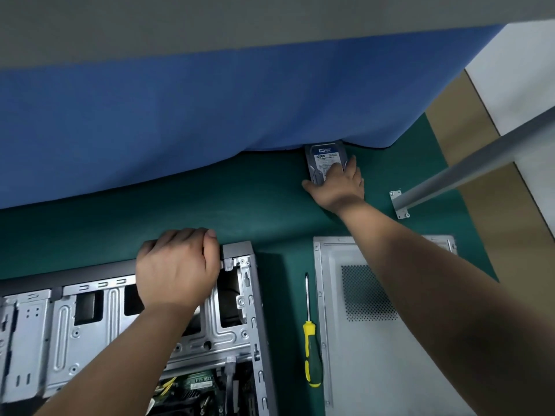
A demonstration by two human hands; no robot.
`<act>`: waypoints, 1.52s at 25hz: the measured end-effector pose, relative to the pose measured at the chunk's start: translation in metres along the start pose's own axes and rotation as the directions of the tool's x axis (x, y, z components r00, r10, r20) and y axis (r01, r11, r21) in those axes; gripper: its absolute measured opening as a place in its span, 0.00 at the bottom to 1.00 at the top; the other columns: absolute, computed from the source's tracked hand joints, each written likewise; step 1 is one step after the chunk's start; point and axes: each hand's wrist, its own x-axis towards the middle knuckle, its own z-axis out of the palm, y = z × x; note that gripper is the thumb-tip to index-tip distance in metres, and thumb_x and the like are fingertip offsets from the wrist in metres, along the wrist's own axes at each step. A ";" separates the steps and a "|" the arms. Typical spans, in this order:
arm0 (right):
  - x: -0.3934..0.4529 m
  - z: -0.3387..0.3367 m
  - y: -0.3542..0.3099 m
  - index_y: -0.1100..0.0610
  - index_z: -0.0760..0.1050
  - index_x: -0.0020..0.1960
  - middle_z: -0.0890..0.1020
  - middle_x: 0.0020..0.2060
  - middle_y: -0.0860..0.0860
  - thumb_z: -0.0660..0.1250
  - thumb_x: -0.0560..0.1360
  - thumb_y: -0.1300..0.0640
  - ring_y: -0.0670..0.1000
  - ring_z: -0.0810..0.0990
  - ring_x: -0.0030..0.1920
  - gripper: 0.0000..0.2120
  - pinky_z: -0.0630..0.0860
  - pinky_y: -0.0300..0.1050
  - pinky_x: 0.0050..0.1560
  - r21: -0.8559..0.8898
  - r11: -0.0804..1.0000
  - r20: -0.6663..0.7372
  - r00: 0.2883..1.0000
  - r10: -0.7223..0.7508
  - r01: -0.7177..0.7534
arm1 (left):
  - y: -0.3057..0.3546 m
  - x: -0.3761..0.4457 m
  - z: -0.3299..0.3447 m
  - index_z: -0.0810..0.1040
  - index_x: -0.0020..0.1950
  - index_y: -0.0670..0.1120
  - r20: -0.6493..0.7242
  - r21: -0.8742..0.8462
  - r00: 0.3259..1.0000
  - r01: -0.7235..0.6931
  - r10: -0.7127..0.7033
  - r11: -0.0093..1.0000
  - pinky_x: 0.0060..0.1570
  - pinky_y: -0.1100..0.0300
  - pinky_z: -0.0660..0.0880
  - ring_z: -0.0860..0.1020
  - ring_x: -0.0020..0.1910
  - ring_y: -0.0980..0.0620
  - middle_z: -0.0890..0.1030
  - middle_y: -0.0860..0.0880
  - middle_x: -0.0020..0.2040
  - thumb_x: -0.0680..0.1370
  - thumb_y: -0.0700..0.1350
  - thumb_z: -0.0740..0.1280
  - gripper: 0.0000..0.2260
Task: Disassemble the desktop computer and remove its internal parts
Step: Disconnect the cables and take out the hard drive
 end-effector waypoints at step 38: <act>-0.451 0.095 -0.022 0.58 0.76 0.67 0.75 0.62 0.58 0.61 0.84 0.54 0.61 0.78 0.61 0.15 0.77 0.53 0.58 -0.230 0.893 0.344 0.891 -0.296 0.386 | -0.179 -0.198 -0.050 0.61 0.82 0.55 0.165 -0.222 0.908 -0.346 0.384 0.912 0.81 0.50 0.50 0.54 0.83 0.54 0.60 0.55 0.82 0.82 0.54 0.55 0.26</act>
